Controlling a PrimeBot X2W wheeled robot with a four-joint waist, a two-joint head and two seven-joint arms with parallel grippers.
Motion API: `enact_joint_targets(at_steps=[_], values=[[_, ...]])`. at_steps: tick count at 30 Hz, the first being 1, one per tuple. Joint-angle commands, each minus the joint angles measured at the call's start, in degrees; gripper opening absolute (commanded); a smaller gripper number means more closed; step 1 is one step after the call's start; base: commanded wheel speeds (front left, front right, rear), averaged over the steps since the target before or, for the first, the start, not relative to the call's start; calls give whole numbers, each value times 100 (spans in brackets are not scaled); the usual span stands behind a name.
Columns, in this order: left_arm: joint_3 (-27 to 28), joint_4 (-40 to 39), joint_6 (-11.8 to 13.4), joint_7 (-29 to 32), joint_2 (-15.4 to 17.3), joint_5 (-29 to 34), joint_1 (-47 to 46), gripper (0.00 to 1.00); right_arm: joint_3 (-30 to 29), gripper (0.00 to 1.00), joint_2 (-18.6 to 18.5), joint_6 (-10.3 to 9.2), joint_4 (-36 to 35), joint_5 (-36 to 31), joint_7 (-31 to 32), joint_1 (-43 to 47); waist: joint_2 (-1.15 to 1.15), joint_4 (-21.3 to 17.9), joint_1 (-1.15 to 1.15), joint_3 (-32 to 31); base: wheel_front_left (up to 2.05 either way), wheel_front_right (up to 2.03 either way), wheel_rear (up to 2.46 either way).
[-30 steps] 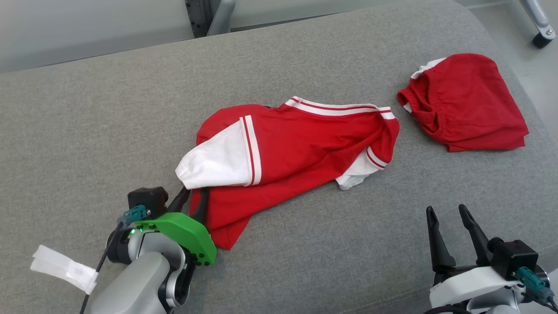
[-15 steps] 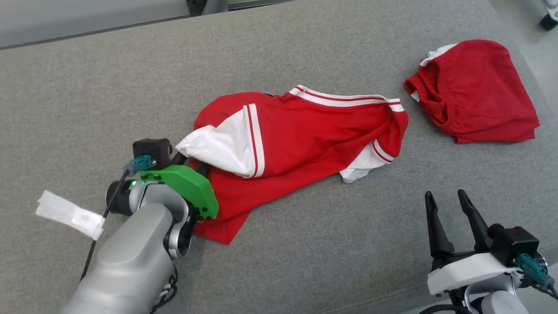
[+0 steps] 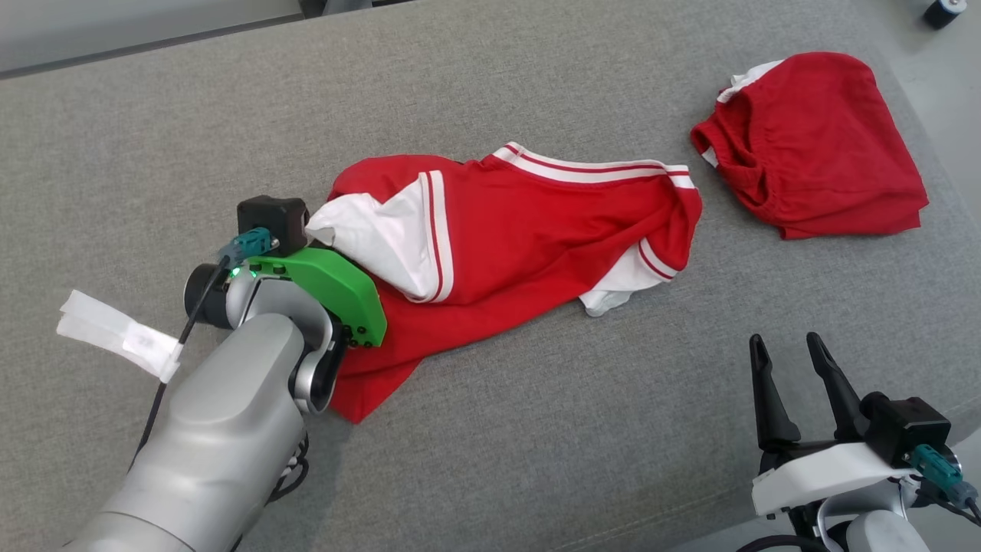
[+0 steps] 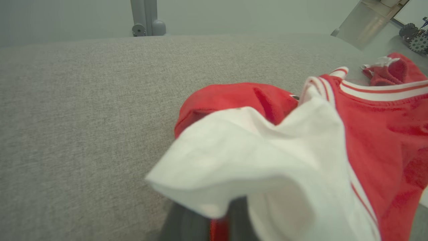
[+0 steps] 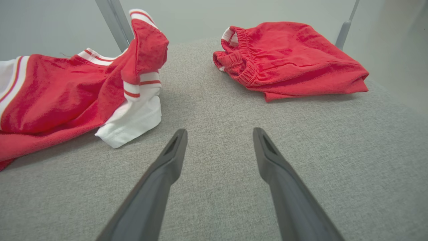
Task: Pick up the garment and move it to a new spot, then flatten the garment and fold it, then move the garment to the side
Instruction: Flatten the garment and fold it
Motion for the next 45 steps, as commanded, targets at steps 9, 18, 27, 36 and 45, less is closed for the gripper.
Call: enact_joint_targets(at_steps=[9, 18, 27, 36, 45], values=[[181, -2145, 644, -231, 541, 193, 634, 0, -144, 100, 15, -7, 12, -54, -8, 306, -1, 122, 0, -419, 0, 0, 0], [106, -5460, 2277, -84, 1395, 505, 2251, 0, -239, 100, 22, -7, -32, -61, -8, 542, -1, 458, 0, -649, 0, 0, 0], [-274, -6971, 2996, 231, 1676, 610, 3117, 0, -247, 100, -48, -7, -9, -44, -8, 639, -1, 856, 0, -732, 0, 0, 0], [-300, -7024, 2845, 943, 1911, 786, 2155, 0, -165, 100, -130, -7, -84, 9, -8, 326, -1, 873, 0, -375, 0, 0, 0], [-41, -5265, 2251, 1574, 1929, 929, 452, 0, -113, 100, -50, -7, -42, 85, -8, 54, -1, 525, 0, 316, 0, 0, 0]])
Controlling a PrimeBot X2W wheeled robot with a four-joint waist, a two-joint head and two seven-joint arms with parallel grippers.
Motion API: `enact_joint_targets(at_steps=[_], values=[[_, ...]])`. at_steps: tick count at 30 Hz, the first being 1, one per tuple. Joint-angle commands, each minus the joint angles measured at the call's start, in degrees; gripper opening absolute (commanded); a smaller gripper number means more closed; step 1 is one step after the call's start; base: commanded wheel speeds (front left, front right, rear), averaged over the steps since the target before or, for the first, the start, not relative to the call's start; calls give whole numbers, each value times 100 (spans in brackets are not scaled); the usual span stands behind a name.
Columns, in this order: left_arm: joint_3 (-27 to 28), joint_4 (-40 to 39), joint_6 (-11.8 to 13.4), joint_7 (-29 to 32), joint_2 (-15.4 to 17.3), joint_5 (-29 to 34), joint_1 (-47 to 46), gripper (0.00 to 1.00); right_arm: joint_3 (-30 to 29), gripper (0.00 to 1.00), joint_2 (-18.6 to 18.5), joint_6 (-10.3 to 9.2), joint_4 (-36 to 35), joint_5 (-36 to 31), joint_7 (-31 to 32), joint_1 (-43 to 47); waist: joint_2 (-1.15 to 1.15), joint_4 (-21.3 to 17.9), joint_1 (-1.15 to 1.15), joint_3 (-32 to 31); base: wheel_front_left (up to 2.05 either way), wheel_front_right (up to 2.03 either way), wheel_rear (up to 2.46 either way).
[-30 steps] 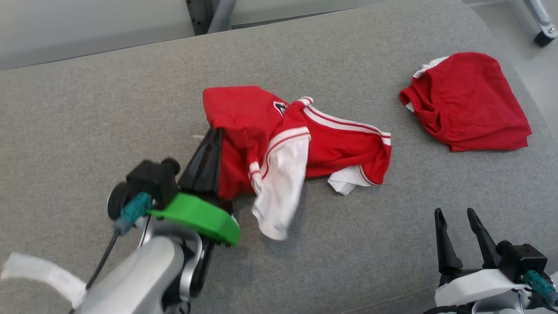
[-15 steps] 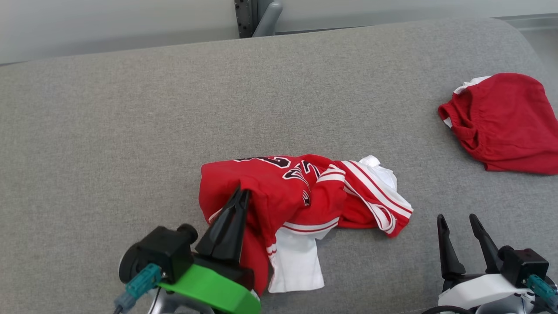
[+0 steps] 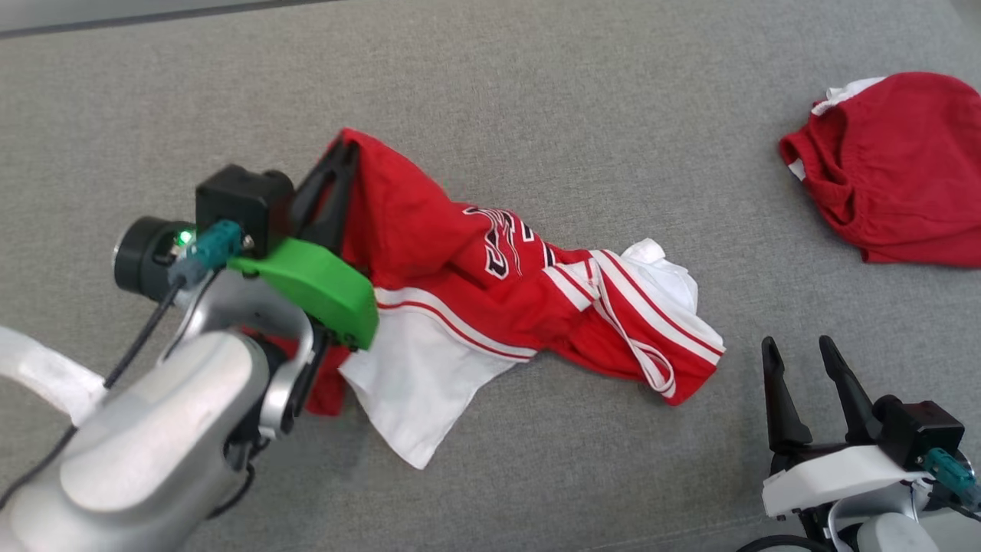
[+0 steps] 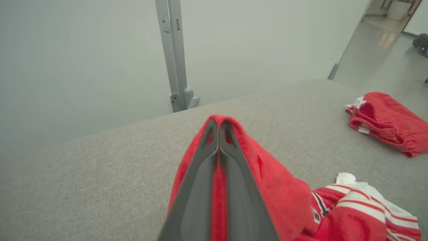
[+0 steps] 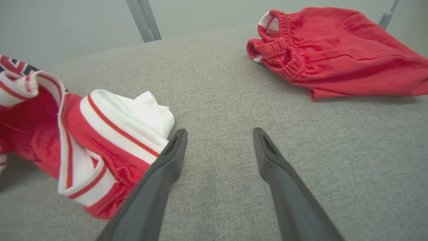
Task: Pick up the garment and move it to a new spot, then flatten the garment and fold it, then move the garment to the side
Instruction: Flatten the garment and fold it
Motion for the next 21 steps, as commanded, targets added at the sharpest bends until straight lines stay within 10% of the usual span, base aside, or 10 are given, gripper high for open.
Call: enact_joint_targets(at_steps=[1, 5, 11, 15, 16, 21], values=[[38, 290, -94, -18, 36, 58, -184, 0, -1, 100, 20, -7, 1, 27, -8, -84, 0, -263, 0, 302, 0, 0, 0], [19, 1369, -473, -62, -30, 48, -557, 14, -55, 100, 36, -7, 27, 29, -8, -160, 0, -416, 0, 474, 0, 0, 0], [-32, 2720, -988, -303, -317, -66, -802, 4, -106, 100, 41, -7, 46, 31, -8, -223, 0, -514, 0, 555, 0, 0, 0], [-31, 3400, -1156, -585, -494, -135, -737, 66, -124, 100, 43, -7, 71, -6, -8, -201, 0, -513, 0, 482, 0, 0, 0], [-5, 3509, -1181, -642, -534, -178, -687, 100, -130, 100, 45, -7, 70, -13, -8, -189, 0, -502, 0, 449, 0, 0, 0], [70, 3704, -1236, -798, -585, -329, -429, 100, -140, 100, 50, -7, 86, -54, -8, -64, 0, -422, 0, 250, 0, 0, 0]])
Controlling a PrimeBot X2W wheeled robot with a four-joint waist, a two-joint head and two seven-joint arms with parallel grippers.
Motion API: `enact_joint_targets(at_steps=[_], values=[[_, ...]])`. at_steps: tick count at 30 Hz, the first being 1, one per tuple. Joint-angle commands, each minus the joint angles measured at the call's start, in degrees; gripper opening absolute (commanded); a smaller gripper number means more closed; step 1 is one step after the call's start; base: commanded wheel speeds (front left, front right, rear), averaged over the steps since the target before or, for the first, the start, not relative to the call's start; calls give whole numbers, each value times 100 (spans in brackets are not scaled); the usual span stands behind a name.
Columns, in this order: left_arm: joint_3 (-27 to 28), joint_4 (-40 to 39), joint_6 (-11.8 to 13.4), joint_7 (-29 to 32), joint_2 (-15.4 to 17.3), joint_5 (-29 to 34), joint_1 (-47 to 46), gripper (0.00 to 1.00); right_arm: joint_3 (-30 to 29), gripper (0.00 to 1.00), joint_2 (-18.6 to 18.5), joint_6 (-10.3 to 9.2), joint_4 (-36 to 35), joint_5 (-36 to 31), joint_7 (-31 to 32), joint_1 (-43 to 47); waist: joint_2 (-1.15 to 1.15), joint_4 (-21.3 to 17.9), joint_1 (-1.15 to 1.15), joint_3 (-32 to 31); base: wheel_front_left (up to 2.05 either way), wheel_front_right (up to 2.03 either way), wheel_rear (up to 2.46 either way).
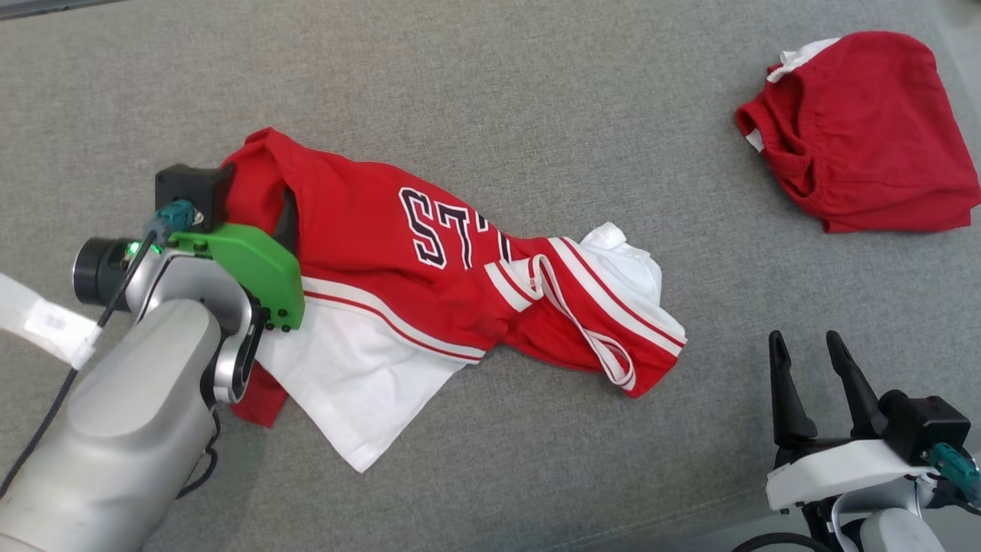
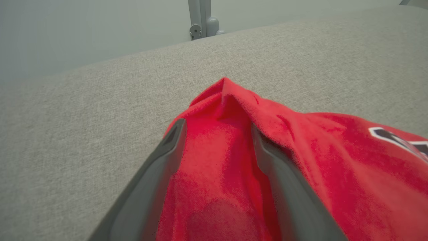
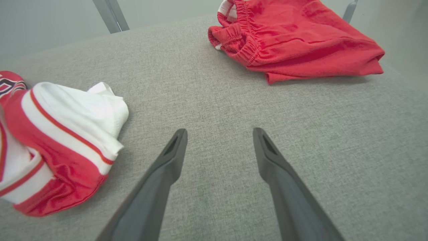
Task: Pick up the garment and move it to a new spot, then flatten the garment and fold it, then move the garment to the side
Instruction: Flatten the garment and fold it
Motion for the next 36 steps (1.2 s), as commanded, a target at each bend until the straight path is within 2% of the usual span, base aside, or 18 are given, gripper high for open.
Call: enact_joint_targets(at_steps=[1, 4, 8, 12, 15, 18, 25, 32, 33, 34, 35, 36], values=[[16, -1, -3, -43, 43, -17, 122, 100, -15, 100, -1, -7, 14, -48, -8, 86, 0, 77, 0, -141, 0, 0, 0], [149, -294, 45, -65, 161, -266, 470, 100, -16, 100, 3, -7, 45, -59, -8, 195, 0, 133, 0, -383, 0, 0, 0], [324, -1178, 285, -138, 400, -538, 1128, 100, -16, 100, 10, -7, 57, -75, -8, 349, 0, 189, 0, -705, 0, 0, 0], [284, -2237, 480, 14, 601, -747, 1787, 100, 26, 100, 22, -7, 81, -98, -8, 480, 0, 240, 0, -947, 0, 0, 0], [188, -2703, 544, 197, 613, -925, 2101, 100, 59, 100, 19, -7, 86, -106, -8, 503, 0, 264, 0, -1018, 0, 0, 0], [147, -2690, 586, 280, 648, -911, 2153, 100, 118, 100, 19, -7, 80, -108, -8, 481, 0, 256, 0, -1019, 0, 0, 0], [0, -2136, 236, 538, 527, -968, 1821, 100, 138, 100, -20, -7, 66, -72, -8, 375, 0, 113, 0, -883, 0, 0, 0], [-59, -1396, 99, 688, 519, -944, 1575, 100, 91, 100, -1, -7, 69, -44, -8, 362, 0, -130, 0, -755, 0, 0, 0], [-72, -1384, 70, 708, 518, -959, 1574, 85, 73, 100, 1, -7, 68, -37, -8, 375, 0, -152, 0, -749, 0, 0, 0], [-76, -1397, 41, 725, 498, -995, 1595, 58, 51, 100, 5, -7, 66, -34, -8, 394, 0, -166, 0, -746, 0, 0, 0], [-90, -1432, 9, 753, 492, -991, 1621, 34, 38, 100, 9, -7, 63, -36, -8, 411, 0, -178, 0, -744, 0, 0, 0], [-102, -1469, -10, 762, 498, -1013, 1649, 20, 31, 100, 14, -7, 62, -37, -8, 424, 0, -188, 0, -744, 0, 0, 0]])
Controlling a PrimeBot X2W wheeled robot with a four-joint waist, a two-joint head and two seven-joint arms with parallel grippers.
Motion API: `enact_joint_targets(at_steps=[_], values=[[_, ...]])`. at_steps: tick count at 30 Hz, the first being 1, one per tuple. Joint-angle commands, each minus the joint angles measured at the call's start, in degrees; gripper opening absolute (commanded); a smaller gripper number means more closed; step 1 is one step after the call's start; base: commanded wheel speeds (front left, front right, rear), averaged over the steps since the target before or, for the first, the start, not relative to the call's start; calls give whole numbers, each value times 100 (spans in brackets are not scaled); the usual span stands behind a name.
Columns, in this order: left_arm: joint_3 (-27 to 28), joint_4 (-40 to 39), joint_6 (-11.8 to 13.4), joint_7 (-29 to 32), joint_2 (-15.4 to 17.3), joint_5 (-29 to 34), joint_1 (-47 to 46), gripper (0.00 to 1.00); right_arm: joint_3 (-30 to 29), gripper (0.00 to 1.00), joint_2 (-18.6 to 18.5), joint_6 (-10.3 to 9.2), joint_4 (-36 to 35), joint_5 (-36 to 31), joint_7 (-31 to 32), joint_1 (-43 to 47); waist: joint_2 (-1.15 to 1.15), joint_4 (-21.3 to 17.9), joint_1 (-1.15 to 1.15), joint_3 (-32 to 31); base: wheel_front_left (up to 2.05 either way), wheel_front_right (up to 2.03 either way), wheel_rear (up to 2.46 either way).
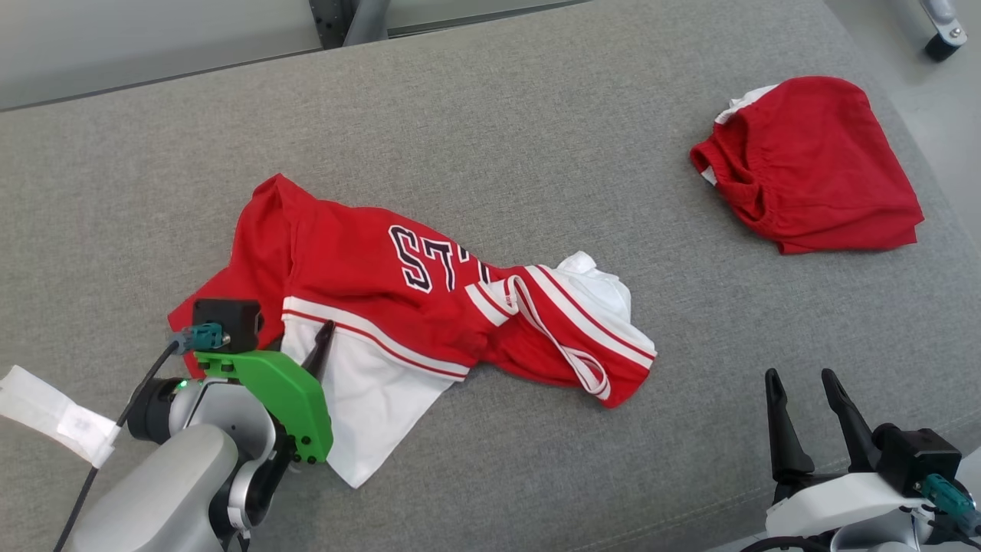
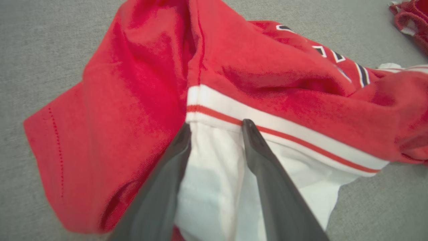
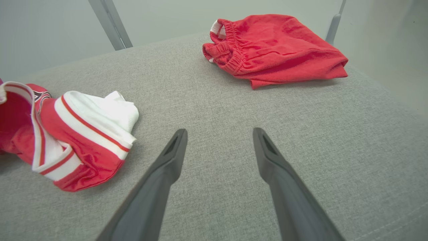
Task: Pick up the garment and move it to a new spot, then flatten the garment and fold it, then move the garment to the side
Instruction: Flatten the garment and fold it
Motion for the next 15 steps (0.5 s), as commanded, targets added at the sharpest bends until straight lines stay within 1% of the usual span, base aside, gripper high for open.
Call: enact_joint_targets(at_steps=[1, 2, 7, 11, 12, 14, 15], values=[[-12, -93, -44, 20, 4, -25, 69, 5, -21, 100, 0, -7, -5, 0, -8, 70, 0, -40, 0, 19, 0, 0, 0], [-29, -166, -57, 39, 13, -24, 96, 0, -35, 100, 1, -7, -3, -2, -8, 78, 0, -38, 0, 17, 0, 0, 0], [-94, -550, -50, 112, 62, -12, 118, 0, -62, 100, 11, -7, 5, -11, -8, 85, 0, 12, 0, -10, 0, 0, 0], [-121, -999, 55, 178, 133, 72, 82, 0, -50, 100, 15, -7, 13, -22, -8, 43, 0, 82, 0, -28, 0, 0, 0], [-124, -1111, 96, 190, 128, 95, 79, 4, -47, 100, 18, -7, 15, -22, -8, 39, 0, 98, 0, -34, 0, 0, 0], [-151, -1308, 166, 215, 143, 122, 116, 20, -53, 100, 20, -7, 15, -25, -8, 39, 0, 123, 0, -46, 0, 0, 0], [-149, -1382, 200, 216, 154, 126, 142, 29, -57, 100, 22, -7, 14, -28, -8, 41, 0, 134, 0, -49, 0, 0, 0]])
